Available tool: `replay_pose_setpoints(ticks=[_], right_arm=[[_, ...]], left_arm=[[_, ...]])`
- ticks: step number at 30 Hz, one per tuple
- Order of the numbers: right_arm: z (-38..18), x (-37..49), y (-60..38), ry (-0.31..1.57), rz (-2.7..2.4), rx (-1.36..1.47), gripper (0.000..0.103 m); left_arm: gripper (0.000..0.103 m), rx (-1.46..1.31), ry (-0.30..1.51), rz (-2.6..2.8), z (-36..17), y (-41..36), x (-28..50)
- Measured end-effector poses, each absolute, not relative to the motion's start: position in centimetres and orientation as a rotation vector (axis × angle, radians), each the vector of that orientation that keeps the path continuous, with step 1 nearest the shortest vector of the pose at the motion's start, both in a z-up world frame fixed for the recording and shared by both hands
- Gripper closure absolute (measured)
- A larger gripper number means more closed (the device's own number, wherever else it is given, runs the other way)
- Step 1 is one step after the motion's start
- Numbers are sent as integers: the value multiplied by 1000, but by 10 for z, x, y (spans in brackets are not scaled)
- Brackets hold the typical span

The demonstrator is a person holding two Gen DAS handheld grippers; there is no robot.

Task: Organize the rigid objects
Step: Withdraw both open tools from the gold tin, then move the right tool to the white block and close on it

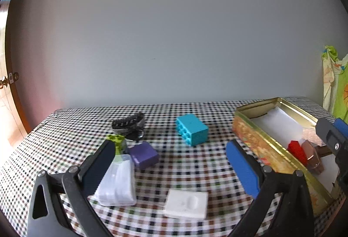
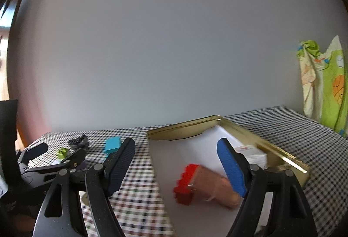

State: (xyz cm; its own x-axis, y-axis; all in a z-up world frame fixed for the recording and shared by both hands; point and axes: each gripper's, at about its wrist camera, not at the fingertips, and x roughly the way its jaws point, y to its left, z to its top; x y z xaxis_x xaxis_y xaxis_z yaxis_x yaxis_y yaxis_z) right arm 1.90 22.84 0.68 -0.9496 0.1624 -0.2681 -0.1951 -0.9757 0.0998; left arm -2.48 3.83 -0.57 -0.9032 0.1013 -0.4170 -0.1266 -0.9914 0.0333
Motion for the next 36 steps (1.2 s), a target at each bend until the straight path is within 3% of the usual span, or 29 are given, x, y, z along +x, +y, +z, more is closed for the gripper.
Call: replay_pose_setpoints(ticks=[12,23,36], right_arm=[[-1,-6,188,213,2988,-546,23],[-18,-39,144,290,2991,-893,23],[-46,-74,96,238,2893,-1232,23]], left_arm=[[0,-727,41,3060,-8,-30,-49],[0,-888,-62,3138,-15,-99,-69],[0,-1008,-79,3127,-17,-111,-79]])
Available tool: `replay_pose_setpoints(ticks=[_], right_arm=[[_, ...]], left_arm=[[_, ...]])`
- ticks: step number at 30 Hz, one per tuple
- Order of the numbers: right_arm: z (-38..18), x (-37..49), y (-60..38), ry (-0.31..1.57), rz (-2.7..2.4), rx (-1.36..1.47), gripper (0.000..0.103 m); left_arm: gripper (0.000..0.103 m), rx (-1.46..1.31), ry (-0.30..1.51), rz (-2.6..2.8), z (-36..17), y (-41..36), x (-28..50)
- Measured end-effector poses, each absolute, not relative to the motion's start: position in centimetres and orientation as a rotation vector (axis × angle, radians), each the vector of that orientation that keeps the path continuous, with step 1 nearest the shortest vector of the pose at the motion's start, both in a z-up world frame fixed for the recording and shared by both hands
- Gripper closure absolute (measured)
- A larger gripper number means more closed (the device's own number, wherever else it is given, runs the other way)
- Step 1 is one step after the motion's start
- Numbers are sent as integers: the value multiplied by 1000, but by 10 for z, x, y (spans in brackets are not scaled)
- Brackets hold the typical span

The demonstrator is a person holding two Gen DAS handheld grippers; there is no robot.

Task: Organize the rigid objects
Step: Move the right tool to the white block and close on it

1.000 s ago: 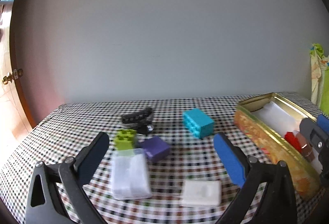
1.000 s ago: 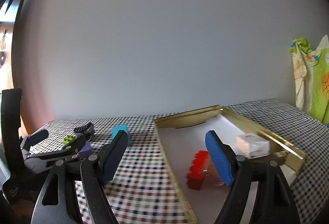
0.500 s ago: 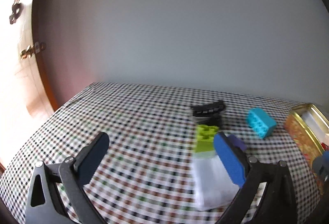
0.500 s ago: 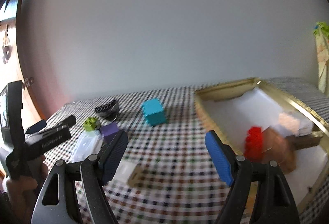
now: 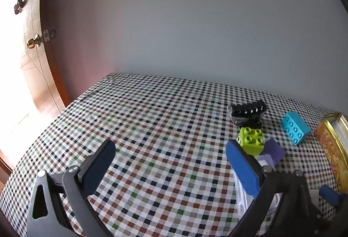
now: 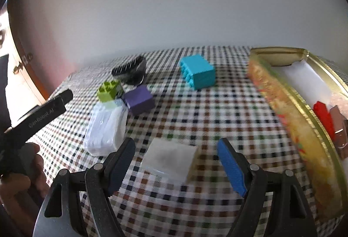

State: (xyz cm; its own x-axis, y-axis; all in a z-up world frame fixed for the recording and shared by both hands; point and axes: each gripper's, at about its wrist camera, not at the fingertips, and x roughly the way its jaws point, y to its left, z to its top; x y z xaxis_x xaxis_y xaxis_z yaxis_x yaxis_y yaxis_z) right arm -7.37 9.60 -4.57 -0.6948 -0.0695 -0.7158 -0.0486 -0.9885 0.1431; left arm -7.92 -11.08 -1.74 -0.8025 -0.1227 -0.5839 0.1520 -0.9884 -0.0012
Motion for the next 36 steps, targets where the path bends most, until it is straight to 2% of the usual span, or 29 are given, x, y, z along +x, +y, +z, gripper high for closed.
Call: replay_pose_setpoints(ticks=[5,7,9,10,16,20,25,29,33,36], right_arm=[[-51,-85,91,-231,-2864,1317,23],[-52,-87,85,-173,-2865,1341,23],[-50,-87,77,-99,-2863,1356,27],[-50,-87,75,-72,-2865,1354,33],[-50,-87,80,-16,-2810,1330,34],[-43,-79,97,-87,-2780,1227,34],[-21,-63,114,-8,-2951,1019,34],[-15,-61,122,-2,-2996,984,34],[-12,-60,127,-18,-2989,988,34],[-8,-59,130,-43,-2983,984,33]], left_arm=[[0,941,56,-2864,-18,-108,-82],[0,953,52,-2869,-19,-106,-83],[0,968,48,-2878,-20,-104,-84],[0,971,48,-2881,-21,-104,-84],[0,992,30,-2888,-24,-104,-88],[0,1015,73,-2971,-23,-101,-89],[0,1079,19,-3065,-27,-81,-89],[1,1120,9,-3096,-29,-65,-91],[9,1231,-69,-3033,-40,-44,-102],[11,1311,-3,-3005,-46,-39,-110]])
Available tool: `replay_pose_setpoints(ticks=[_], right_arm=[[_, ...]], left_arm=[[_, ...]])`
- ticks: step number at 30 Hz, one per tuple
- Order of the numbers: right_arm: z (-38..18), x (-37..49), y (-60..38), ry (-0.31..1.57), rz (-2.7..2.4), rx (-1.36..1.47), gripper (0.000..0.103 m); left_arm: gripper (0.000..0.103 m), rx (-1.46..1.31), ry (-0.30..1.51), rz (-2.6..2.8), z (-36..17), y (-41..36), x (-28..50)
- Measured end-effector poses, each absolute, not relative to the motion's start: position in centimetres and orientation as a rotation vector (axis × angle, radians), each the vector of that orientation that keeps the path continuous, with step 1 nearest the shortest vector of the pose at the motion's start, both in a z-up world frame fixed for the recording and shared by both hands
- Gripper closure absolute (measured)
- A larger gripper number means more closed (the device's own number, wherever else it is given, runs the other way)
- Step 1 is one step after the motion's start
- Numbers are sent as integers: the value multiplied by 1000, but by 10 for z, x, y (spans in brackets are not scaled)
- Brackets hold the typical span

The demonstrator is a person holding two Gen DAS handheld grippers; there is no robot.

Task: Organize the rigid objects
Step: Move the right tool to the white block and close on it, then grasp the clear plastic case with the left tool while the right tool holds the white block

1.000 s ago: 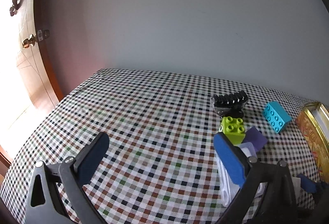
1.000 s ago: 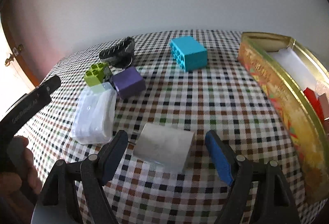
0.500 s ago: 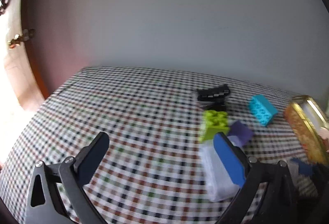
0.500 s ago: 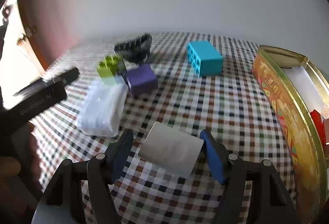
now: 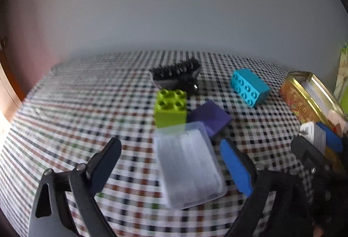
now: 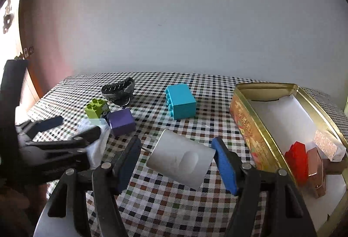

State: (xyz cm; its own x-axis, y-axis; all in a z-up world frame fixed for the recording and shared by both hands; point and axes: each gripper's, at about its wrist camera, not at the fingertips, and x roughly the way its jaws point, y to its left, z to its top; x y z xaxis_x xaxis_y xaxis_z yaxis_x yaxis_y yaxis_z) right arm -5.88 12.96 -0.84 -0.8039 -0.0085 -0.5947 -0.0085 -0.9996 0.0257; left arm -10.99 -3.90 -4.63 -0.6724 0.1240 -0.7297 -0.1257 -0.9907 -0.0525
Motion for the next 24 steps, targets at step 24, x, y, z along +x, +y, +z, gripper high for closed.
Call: replay_pose_setpoints(ticks=[24], right_arm=[[-22,-67,132,62,2970,-964,33]], left_arm=[[50,-1238,-243,2762,-56,-61,-98]])
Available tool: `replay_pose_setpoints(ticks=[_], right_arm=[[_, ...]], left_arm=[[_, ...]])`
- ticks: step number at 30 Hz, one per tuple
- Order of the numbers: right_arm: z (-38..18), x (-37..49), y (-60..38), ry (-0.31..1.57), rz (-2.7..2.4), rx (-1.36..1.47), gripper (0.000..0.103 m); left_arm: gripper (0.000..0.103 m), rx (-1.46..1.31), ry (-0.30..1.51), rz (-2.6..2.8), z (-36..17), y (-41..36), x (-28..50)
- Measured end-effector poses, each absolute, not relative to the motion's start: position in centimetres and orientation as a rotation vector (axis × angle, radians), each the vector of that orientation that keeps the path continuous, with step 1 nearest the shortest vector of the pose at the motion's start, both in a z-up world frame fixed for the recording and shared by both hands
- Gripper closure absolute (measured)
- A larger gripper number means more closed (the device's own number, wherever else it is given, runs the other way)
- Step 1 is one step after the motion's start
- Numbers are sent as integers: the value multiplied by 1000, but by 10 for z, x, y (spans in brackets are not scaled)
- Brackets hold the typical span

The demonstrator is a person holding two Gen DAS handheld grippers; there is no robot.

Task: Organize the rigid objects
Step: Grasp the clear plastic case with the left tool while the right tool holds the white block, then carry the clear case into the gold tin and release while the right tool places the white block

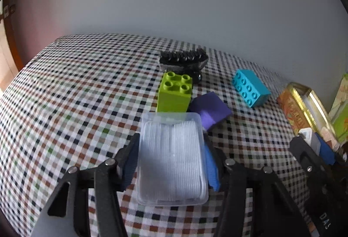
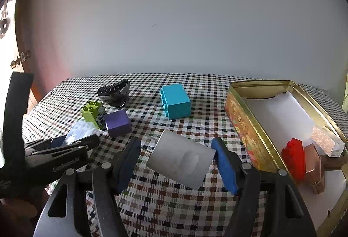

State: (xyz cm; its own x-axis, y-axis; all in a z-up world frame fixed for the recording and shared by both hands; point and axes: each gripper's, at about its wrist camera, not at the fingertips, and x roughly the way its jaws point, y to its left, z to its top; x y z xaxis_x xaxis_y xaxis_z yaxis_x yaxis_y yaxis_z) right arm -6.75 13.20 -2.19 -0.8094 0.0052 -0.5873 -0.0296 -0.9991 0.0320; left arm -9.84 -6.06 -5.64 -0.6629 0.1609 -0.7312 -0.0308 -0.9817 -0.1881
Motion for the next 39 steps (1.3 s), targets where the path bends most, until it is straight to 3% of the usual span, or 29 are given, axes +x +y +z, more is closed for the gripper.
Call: replay_pose_setpoints(ticks=[17,39], right_arm=[[-4,-50,136,28,2993,-795,33],[16,-20,181,106,3015,-628,33]], left_arm=[[50,-981,-368,2883,-26,-67,-52],[50,-883,-304,2883,-19,2,-32]])
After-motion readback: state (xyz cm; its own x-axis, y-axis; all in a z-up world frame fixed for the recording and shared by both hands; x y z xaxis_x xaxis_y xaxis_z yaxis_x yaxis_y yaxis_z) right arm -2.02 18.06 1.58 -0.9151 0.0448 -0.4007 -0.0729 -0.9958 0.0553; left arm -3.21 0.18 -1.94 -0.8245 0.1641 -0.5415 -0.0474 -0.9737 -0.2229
